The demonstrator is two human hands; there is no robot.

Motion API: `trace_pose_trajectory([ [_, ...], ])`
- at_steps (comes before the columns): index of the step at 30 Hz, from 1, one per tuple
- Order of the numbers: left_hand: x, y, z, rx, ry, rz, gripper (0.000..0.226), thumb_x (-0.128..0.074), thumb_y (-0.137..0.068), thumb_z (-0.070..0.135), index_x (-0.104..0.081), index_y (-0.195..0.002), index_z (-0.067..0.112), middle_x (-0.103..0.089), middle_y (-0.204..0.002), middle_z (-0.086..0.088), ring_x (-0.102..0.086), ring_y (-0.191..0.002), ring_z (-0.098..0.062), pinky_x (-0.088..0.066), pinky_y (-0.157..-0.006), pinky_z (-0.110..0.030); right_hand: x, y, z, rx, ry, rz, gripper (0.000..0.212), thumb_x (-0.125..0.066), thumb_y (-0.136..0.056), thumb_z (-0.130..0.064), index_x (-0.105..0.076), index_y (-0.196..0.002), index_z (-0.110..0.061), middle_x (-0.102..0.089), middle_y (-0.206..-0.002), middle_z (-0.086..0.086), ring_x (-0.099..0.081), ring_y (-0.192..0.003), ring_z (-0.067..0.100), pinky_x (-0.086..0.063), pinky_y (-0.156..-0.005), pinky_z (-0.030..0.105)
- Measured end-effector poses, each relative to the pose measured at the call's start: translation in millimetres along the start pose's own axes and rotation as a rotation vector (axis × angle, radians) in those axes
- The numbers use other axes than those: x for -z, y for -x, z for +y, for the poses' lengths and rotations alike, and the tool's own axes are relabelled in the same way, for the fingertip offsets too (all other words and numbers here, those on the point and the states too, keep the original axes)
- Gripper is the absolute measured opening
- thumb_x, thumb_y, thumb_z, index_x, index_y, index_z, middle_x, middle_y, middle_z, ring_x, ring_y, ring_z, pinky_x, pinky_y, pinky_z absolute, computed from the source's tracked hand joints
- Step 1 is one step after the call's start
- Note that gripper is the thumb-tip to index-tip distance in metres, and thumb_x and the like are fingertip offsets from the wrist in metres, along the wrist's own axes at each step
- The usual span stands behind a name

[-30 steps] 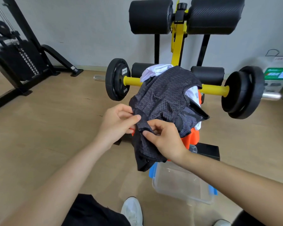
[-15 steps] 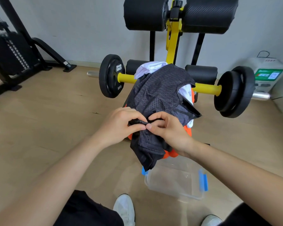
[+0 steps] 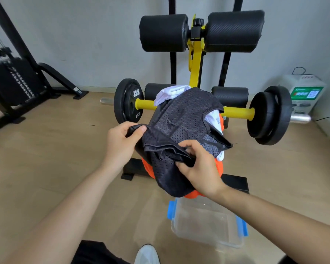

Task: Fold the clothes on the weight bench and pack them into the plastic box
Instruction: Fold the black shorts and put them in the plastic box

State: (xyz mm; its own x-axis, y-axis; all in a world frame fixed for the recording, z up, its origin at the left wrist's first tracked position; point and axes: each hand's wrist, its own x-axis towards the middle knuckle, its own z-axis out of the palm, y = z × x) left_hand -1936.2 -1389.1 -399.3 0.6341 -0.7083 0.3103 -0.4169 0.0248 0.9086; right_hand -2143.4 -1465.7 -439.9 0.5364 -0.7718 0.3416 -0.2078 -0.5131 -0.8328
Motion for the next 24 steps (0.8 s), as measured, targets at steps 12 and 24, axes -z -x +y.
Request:
trace_pose_trajectory([
  [12, -19, -74, -12, 0.173, -0.052, 0.185, 0.055, -0.065, -0.092, 0.041, -0.039, -0.06, 0.005, -0.033, -0.061, -0.006, -0.034, -0.061, -0.015, -0.024, -0.061, -0.031, 52, -95, -6, -0.012, -0.08, 0.074, 0.023, -0.077, -0.082, -0.008, -0.071, -0.103, -0.015, -0.074, -0.095, -0.007, -0.069, -0.089, 0.002, -0.049, -0.082, 0.015],
  [24, -48, -74, -45, -0.053, -0.419, -0.303, 0.072, -0.064, -0.072, 0.057, -0.052, -0.141, 0.037, -0.056, -0.14, 0.011, -0.047, -0.128, -0.017, -0.041, -0.107, -0.042, 59, -104, 30, -0.023, 0.293, -0.05, 0.043, -0.08, -0.078, -0.011, -0.066, -0.119, -0.016, -0.063, -0.089, -0.002, -0.06, -0.065, 0.01, -0.044, -0.066, 0.005],
])
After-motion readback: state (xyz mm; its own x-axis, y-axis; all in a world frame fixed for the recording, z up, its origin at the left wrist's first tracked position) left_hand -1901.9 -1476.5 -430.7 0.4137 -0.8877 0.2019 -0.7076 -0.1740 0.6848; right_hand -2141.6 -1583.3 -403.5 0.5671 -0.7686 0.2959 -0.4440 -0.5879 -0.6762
